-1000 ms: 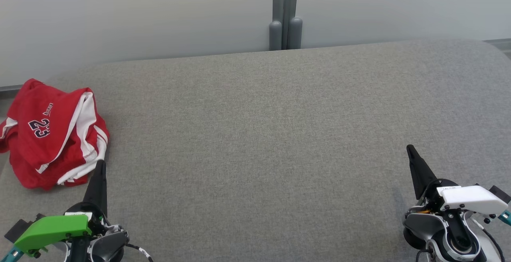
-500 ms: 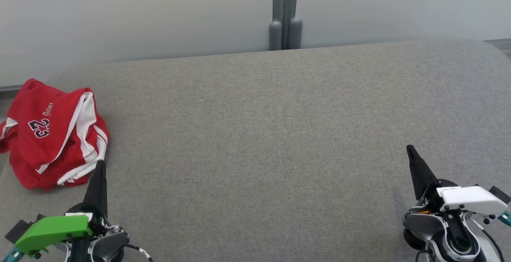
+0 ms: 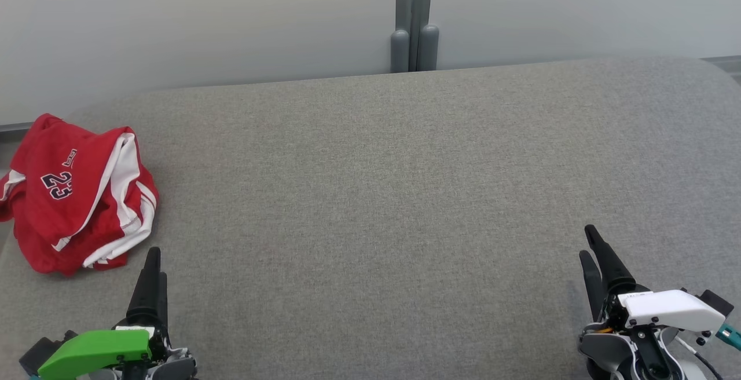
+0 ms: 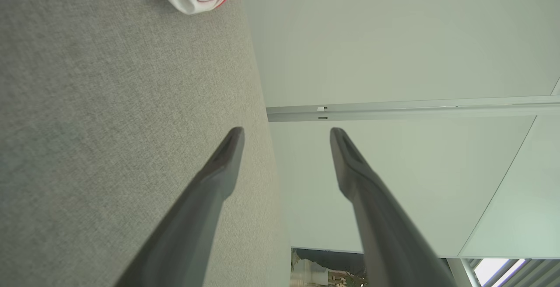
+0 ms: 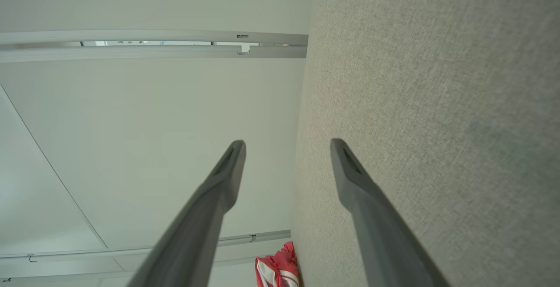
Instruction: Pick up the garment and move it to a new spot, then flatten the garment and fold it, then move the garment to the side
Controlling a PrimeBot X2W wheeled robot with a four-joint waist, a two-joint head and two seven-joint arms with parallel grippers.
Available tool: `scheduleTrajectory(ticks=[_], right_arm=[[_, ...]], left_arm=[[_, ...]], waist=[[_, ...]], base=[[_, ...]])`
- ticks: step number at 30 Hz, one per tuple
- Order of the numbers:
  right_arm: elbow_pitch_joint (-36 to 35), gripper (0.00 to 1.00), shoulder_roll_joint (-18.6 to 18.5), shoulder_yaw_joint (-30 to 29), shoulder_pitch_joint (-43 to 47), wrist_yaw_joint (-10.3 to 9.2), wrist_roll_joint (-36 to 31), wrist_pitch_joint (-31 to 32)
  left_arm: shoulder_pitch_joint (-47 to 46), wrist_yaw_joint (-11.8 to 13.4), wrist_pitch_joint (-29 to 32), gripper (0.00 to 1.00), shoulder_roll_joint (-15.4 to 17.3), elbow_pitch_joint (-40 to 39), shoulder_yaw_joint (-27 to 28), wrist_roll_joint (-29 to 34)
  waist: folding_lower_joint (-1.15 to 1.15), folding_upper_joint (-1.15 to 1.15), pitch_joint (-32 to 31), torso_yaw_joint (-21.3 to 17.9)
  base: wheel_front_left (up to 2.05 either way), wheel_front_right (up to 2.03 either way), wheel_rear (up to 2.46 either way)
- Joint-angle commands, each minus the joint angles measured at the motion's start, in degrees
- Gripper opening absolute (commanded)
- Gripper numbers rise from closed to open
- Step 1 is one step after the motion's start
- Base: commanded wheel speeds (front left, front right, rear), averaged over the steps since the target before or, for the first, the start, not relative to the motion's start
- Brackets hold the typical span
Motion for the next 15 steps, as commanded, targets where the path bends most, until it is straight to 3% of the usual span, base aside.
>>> scheduleTrajectory(ticks=[1,15], right_arm=[[-1.20,1.00,-0.75,0.32,-0.97,0.01,-1.38,-0.53],[-2.20,1.00,-1.10,0.95,-0.73,0.01,-17.78,-3.92]], left_arm=[[-0.52,-0.18,-0.49,1.00,0.45,-1.17,-0.13,1.98],[0.40,0.01,-4.25,1.00,0.30,-1.56,-0.41,20.75]], waist=[[-0.01,0.00,0.01,0.00],[-0.01,0.00,0.14,-0.08]], base=[[0.00,0.00,0.00],[0.00,0.00,0.00]])
